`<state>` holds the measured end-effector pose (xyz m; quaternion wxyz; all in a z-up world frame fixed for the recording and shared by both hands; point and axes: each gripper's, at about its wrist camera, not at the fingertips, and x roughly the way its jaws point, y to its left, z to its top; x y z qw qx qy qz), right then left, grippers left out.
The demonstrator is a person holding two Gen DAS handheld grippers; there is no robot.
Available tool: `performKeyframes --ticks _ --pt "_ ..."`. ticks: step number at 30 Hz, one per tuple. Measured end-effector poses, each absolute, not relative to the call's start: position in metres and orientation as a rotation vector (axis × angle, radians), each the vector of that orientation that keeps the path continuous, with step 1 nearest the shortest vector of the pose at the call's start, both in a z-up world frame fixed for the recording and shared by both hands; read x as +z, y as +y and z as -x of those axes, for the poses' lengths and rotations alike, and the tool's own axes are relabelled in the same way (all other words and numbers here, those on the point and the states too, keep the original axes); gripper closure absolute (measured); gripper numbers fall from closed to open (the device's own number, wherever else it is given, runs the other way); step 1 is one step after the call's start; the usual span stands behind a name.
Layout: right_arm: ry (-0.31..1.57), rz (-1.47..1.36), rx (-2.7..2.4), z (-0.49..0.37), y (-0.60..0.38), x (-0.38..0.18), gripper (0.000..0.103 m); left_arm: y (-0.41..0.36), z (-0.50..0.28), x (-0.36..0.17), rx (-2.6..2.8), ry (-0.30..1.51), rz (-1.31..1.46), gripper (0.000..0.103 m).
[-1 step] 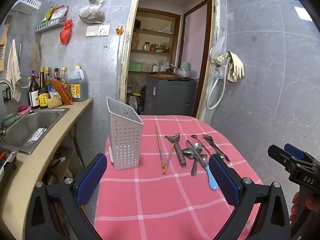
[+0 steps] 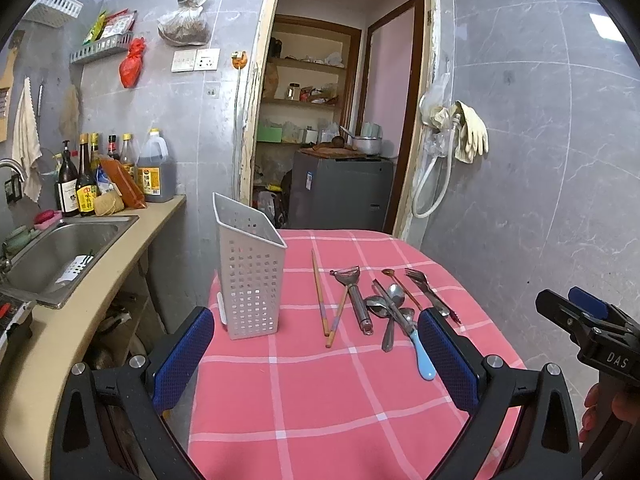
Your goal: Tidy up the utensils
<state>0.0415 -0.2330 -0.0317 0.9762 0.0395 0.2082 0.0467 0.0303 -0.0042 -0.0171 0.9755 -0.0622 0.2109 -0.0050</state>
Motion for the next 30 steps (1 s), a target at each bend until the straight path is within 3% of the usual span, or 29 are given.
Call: performKeyframes --ticks 15,30 --pt "0.428 -0.087 0.116 -0.067 -0.243 -0.021 0.001 -0.010 -0.055 -0.014 0.021 0.468 0.132 0.000" --pt "0.349 -0.044 0.217 -0.180 -0.279 0.000 0.001 -0.043 -0.142 -0.012 0.029 0.420 0.157 0.001"
